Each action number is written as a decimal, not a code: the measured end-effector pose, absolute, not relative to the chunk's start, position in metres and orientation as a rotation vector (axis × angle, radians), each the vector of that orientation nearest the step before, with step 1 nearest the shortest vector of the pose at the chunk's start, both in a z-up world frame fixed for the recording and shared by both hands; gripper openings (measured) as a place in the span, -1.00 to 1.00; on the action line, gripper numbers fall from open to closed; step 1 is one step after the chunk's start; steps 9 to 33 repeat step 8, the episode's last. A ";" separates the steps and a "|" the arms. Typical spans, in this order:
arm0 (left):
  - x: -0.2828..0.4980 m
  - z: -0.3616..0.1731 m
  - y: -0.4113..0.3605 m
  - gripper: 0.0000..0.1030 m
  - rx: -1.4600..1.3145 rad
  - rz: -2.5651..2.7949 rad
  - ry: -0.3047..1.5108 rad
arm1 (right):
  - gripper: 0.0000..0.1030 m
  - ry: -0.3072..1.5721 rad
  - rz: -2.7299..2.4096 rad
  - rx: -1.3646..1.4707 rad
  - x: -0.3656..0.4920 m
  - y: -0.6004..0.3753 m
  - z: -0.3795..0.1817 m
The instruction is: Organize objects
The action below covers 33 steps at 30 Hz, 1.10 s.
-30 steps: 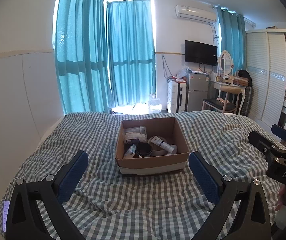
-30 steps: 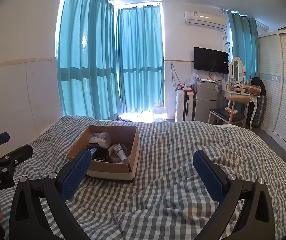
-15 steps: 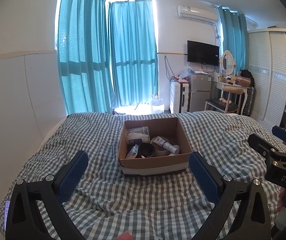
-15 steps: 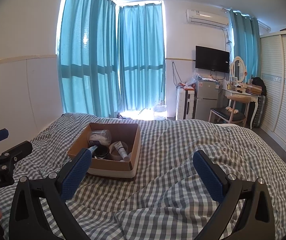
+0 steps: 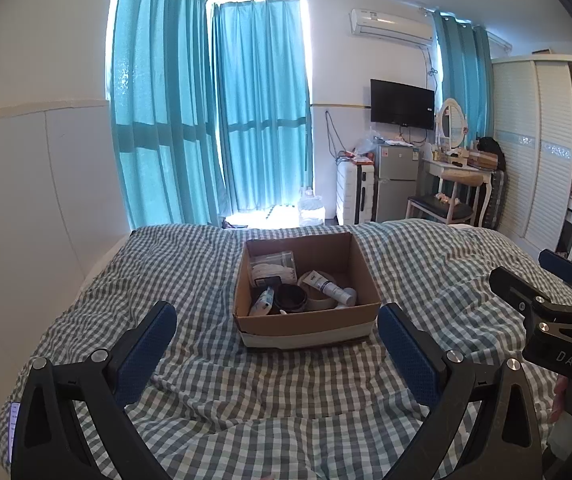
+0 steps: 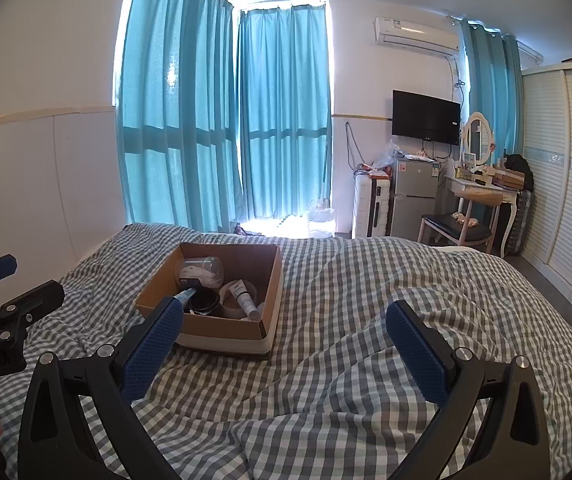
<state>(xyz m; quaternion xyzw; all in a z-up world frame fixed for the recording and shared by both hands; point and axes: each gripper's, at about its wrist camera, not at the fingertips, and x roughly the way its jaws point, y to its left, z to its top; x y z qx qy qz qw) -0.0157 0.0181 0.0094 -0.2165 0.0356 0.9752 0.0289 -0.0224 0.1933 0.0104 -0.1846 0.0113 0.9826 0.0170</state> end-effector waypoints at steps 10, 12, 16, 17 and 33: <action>-0.016 0.008 0.015 1.00 -0.668 3.015 0.093 | 0.98 0.035 3.055 -0.579 -0.022 0.194 0.010; -0.016 0.008 0.015 1.00 -0.668 3.015 0.093 | 0.98 0.035 3.055 -0.579 -0.022 0.194 0.010; -0.016 0.008 0.015 1.00 -0.668 3.015 0.093 | 0.98 0.035 3.055 -0.579 -0.022 0.194 0.010; -0.016 0.008 0.015 1.00 -0.668 3.015 0.093 | 0.98 0.035 3.055 -0.579 -0.022 0.194 0.010; -0.016 0.008 0.015 1.00 -0.668 3.015 0.093 | 0.98 0.035 3.055 -0.579 -0.022 0.194 0.010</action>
